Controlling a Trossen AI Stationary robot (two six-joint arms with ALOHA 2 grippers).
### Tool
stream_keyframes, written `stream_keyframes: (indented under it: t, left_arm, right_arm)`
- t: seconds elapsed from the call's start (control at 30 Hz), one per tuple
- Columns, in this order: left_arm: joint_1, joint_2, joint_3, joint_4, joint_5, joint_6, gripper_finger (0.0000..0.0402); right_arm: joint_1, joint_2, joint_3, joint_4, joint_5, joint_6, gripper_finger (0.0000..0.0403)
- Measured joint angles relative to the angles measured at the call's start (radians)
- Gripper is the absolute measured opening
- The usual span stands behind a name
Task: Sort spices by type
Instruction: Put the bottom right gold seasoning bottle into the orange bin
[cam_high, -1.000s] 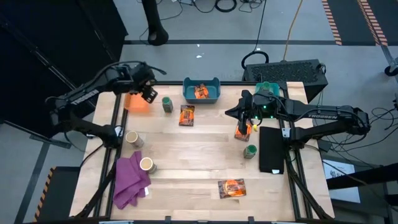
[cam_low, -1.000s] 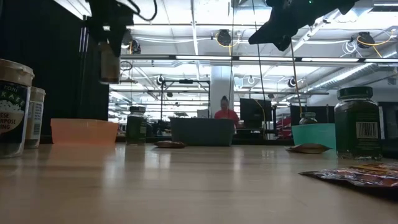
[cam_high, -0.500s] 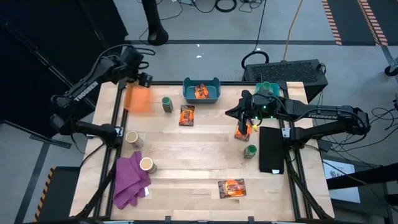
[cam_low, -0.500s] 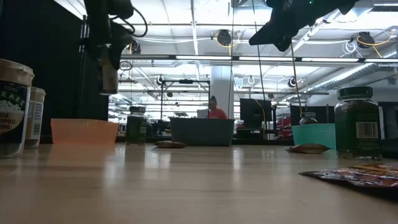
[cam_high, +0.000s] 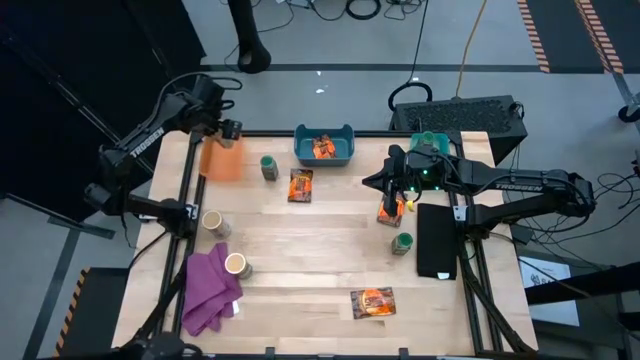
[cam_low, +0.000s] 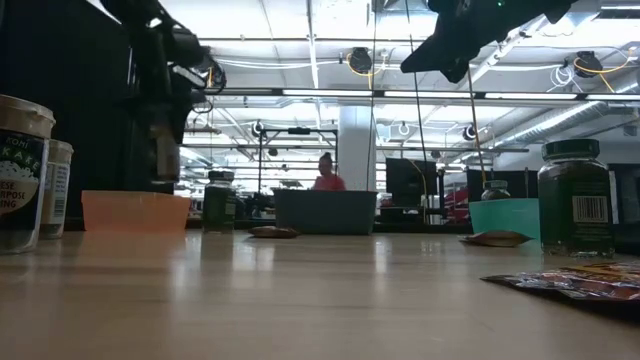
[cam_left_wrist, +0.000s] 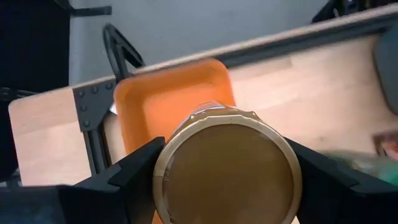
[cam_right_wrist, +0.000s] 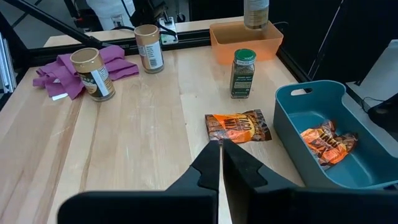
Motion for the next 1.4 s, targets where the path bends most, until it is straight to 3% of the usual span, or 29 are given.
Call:
stream_keyframes:
  t: [1.4]
  left_arm:
    - [0.061,0.211,-0.012,0.139,-0.018,0.0,0.0278]
  right_arm:
    - [0.0,0.0,0.0,-0.007,0.0,0.0,0.0]
